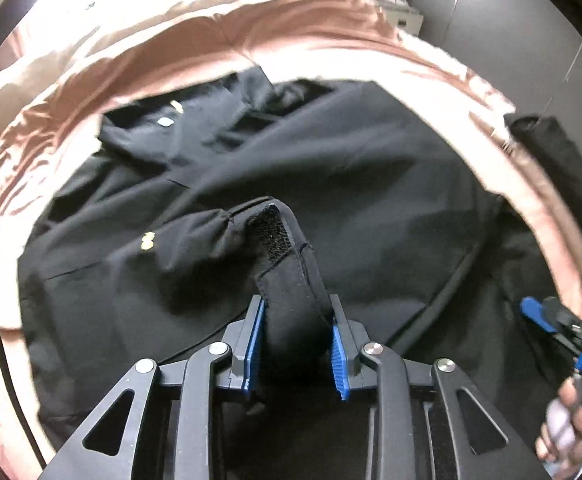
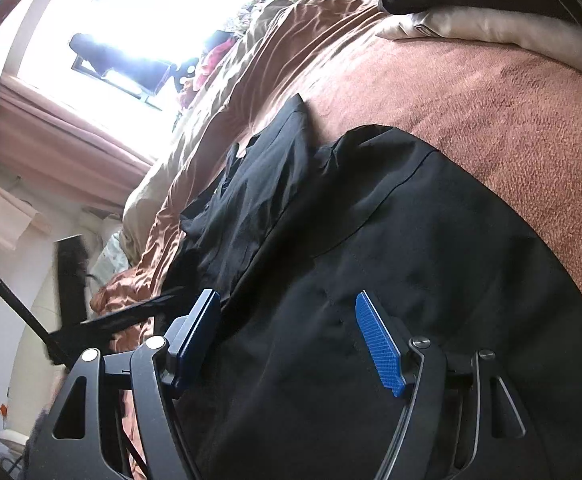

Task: Fold large clothes

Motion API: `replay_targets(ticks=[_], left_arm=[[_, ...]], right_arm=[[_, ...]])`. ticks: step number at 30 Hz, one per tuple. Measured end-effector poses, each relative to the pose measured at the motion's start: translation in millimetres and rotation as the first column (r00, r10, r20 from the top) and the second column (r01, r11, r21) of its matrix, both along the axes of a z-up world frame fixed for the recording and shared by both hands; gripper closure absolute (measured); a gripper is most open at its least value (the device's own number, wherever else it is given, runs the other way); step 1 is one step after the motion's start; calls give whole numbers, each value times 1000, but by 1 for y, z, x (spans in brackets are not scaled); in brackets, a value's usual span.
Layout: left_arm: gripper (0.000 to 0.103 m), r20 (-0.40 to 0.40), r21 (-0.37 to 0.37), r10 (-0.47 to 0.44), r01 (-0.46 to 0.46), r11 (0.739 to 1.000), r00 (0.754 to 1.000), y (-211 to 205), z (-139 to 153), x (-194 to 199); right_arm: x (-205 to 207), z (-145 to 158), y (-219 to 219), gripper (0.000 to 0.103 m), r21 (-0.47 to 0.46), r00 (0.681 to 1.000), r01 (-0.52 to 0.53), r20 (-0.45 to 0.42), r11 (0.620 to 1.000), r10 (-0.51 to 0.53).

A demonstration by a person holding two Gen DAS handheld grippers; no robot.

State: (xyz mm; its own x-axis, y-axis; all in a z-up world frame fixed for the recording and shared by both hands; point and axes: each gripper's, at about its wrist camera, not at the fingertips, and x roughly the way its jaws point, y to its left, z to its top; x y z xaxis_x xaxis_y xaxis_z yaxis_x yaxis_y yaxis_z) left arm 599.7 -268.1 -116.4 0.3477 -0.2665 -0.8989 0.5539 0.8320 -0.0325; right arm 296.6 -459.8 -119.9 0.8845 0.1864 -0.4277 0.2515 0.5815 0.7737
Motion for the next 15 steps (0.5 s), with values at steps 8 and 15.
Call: replay_targets(ticks=[8, 15], left_arm=[[68, 30, -68, 148, -146, 987, 989, 105, 56, -16], [33, 46, -21, 311, -311, 950, 949, 192, 59, -24]], right_arm=[[2, 2, 6, 34, 15, 1000, -17, 5, 1000, 17], [2, 11, 17, 34, -22, 999, -32, -4, 999, 32]])
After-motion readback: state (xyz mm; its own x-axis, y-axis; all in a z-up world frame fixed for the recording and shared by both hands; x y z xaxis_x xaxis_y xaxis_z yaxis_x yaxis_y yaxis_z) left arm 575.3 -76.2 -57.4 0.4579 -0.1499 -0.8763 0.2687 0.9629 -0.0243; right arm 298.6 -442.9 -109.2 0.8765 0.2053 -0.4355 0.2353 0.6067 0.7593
